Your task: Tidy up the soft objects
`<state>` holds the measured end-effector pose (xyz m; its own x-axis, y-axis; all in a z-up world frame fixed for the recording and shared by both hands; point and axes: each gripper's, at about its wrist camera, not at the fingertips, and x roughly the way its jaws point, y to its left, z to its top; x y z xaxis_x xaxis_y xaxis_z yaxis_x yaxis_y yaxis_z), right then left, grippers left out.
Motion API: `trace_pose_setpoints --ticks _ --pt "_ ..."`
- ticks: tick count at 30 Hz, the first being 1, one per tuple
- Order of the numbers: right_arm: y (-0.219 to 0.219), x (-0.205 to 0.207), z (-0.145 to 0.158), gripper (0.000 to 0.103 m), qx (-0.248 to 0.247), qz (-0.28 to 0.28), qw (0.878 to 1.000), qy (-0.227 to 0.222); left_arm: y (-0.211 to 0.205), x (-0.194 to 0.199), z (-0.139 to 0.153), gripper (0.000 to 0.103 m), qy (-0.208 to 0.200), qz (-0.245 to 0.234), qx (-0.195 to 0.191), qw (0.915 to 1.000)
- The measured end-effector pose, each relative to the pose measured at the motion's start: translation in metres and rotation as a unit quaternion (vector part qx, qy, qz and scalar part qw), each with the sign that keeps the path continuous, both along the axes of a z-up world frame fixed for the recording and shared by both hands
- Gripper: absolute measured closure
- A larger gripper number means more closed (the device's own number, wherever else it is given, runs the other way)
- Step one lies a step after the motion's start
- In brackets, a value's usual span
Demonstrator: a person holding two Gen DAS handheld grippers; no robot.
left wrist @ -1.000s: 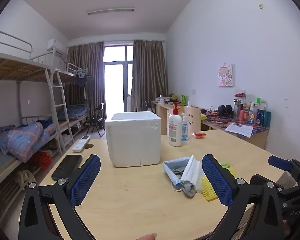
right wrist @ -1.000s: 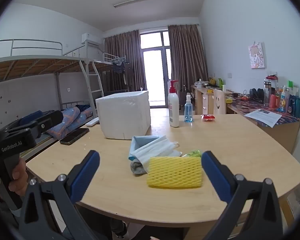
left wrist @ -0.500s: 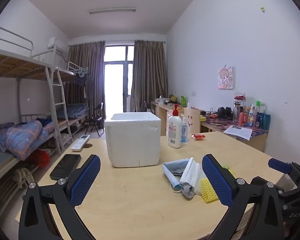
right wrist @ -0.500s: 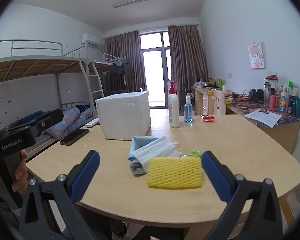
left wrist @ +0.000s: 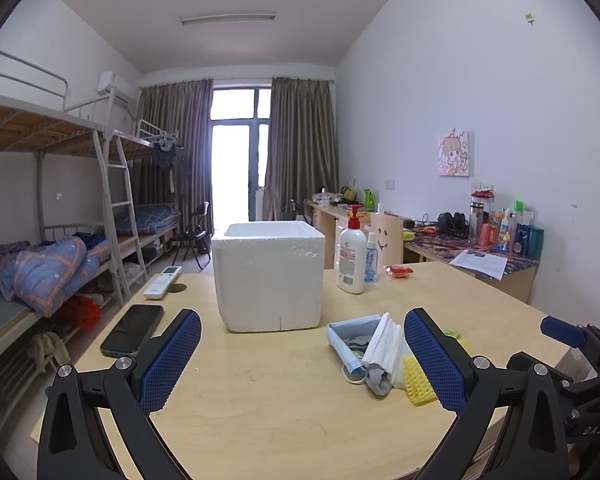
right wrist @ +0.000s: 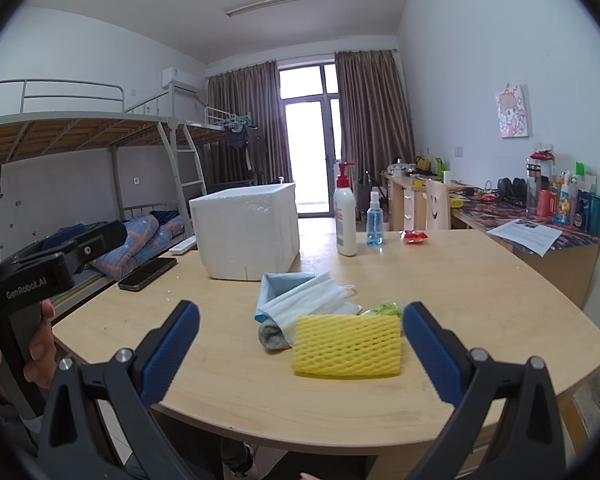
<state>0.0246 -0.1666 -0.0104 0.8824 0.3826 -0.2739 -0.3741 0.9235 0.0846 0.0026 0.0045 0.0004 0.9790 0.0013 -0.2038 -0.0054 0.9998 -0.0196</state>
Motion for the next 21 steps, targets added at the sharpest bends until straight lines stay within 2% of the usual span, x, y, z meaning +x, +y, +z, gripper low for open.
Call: trace_pose_setpoints --ticks 21 --pt "-0.0035 -0.0003 0.0012 0.000 -0.001 0.001 1.000 -0.002 -0.0020 0.0015 -0.0002 0.001 0.004 0.009 0.005 0.9999"
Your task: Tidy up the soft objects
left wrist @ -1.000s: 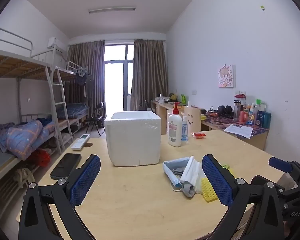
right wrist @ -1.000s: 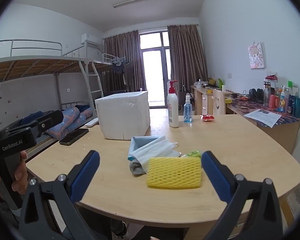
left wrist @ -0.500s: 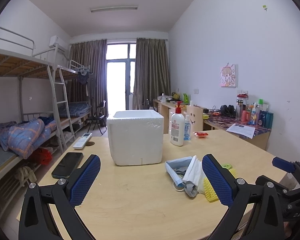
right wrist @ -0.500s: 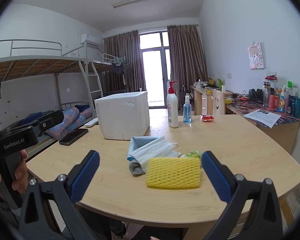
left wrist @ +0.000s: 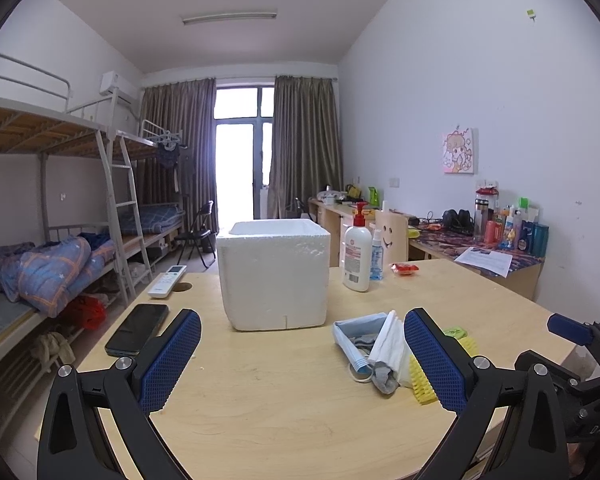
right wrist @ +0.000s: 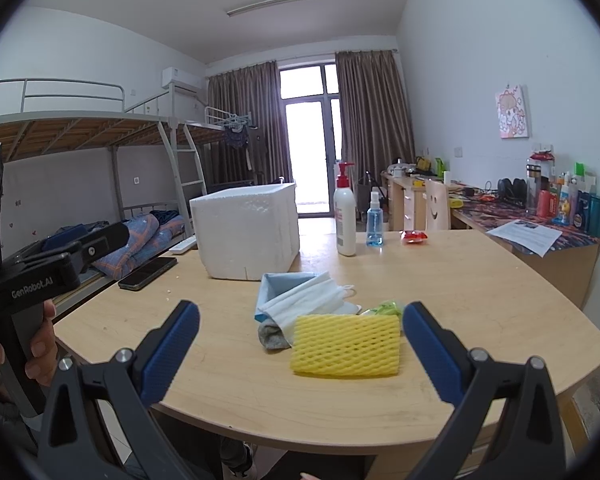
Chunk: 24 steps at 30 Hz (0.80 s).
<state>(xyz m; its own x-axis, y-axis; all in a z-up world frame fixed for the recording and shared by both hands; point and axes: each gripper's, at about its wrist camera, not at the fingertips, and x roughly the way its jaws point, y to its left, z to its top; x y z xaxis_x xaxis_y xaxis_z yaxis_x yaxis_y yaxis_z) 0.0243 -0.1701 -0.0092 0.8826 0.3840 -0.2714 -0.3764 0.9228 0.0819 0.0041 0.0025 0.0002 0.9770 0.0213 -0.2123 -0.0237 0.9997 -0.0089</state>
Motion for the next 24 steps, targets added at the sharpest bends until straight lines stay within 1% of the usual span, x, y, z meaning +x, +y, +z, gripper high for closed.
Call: trace_pose_setpoints --ticks 16,24 --pt "0.0000 -0.0003 -0.0011 0.000 -0.001 -0.002 1.000 0.002 0.0020 -0.0008 0.0007 0.001 -0.001 0.000 0.002 1.0000" --pt "0.0002 0.0005 -0.0021 0.000 0.000 -0.004 1.000 0.001 -0.0003 -0.0013 0.0040 0.001 -0.014 0.003 0.004 0.9999"
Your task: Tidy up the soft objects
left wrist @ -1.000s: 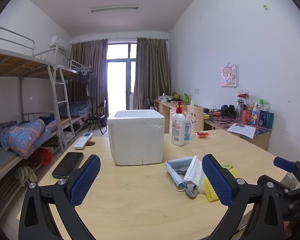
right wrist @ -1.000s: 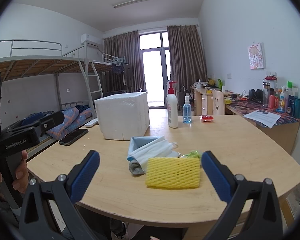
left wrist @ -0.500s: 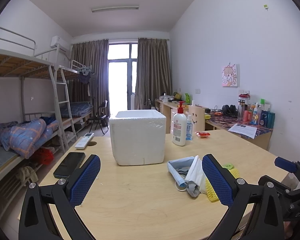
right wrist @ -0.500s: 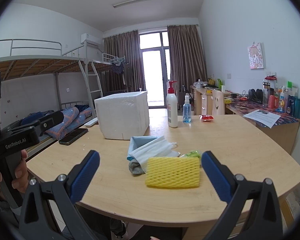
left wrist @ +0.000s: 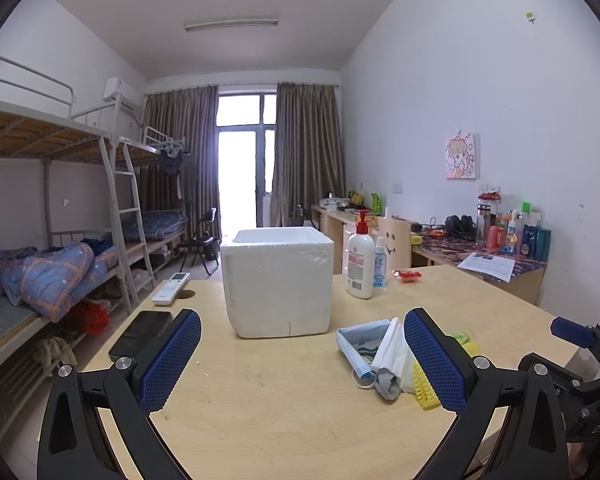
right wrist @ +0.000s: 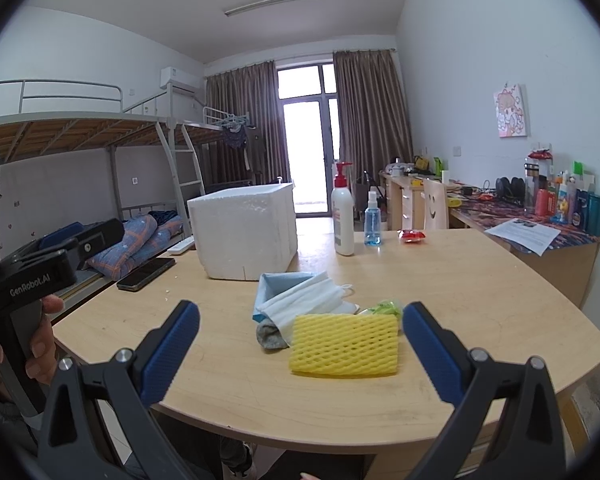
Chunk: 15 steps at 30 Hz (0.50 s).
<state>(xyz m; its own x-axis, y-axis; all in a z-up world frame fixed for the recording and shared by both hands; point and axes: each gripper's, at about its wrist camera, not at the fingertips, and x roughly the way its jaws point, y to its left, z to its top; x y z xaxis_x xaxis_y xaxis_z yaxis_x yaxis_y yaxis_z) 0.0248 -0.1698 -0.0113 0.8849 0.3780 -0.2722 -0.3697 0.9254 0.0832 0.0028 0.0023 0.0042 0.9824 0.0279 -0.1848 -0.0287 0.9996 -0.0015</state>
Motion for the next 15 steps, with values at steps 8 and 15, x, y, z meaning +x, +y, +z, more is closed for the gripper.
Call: trace_pose_setpoints --ticks 8,15 --pt "-0.001 0.000 -0.002 0.000 -0.001 -0.002 1.000 0.003 0.001 0.003 -0.002 0.001 0.008 -0.002 -0.003 1.0000" --pt "-0.002 0.010 -0.007 0.000 -0.001 -0.009 1.000 0.017 -0.003 0.014 -0.007 0.001 0.016 -0.010 0.010 0.9998"
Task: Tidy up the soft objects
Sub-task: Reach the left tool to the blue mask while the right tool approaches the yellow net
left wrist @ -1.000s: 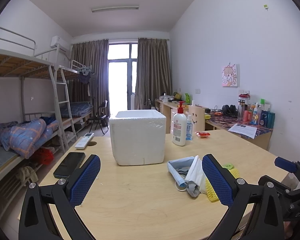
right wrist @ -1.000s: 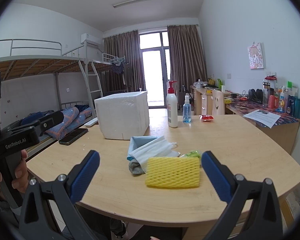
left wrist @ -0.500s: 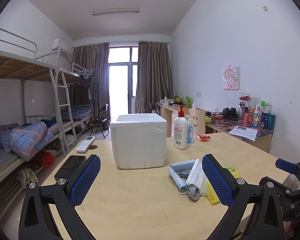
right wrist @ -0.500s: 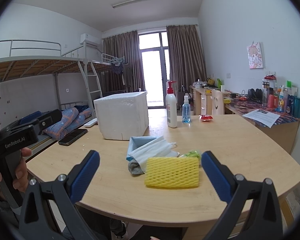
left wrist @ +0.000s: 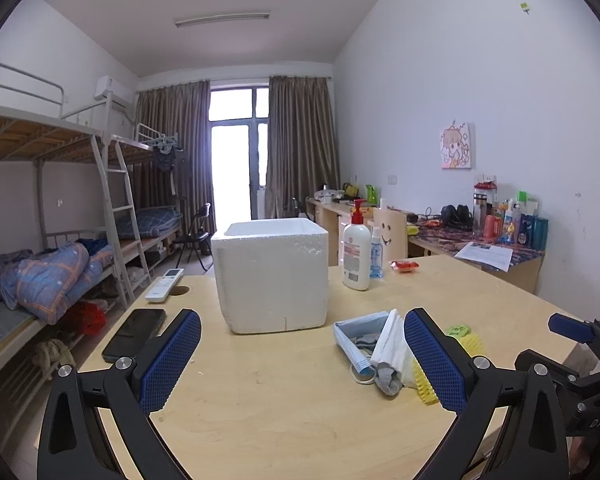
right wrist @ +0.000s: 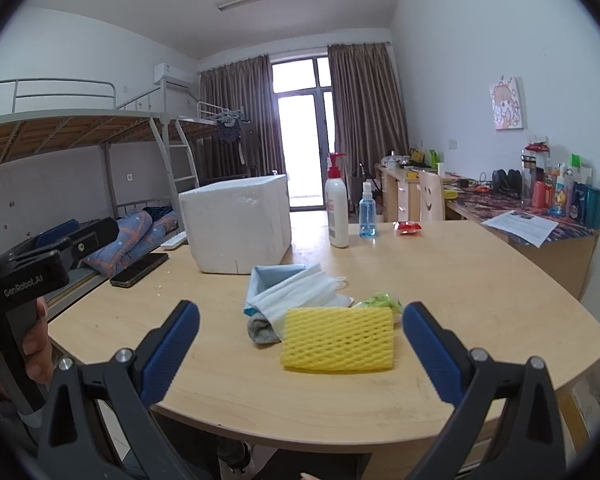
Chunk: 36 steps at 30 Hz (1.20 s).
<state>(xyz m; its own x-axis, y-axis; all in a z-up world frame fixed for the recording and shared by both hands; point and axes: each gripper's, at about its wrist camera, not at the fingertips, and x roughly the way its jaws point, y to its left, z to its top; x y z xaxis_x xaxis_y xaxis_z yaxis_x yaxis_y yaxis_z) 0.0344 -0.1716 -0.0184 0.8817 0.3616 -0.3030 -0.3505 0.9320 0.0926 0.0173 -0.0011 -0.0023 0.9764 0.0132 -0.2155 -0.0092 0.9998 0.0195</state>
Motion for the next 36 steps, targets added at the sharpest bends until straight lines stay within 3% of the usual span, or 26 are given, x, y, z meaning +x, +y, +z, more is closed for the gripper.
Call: trace_pose_setpoints --ticks 11,20,25,36 --pt "0.001 0.024 -0.016 0.000 -0.010 -0.005 0.999 0.033 0.006 0.042 -0.007 0.001 0.056 -0.022 -0.009 0.9982" --pt "-0.004 0.044 -0.026 0.000 -0.015 -0.012 0.998 0.060 0.004 0.088 -0.015 0.001 0.116 -0.053 -0.025 0.9915" --pt "-0.006 0.054 -0.030 0.000 -0.016 -0.016 0.997 0.074 -0.004 0.114 -0.022 0.001 0.139 -0.057 -0.009 0.9886" --pt "-0.013 0.075 -0.041 0.000 -0.014 -0.028 0.994 0.104 -0.009 0.168 -0.043 0.004 0.212 -0.091 -0.024 0.9726"
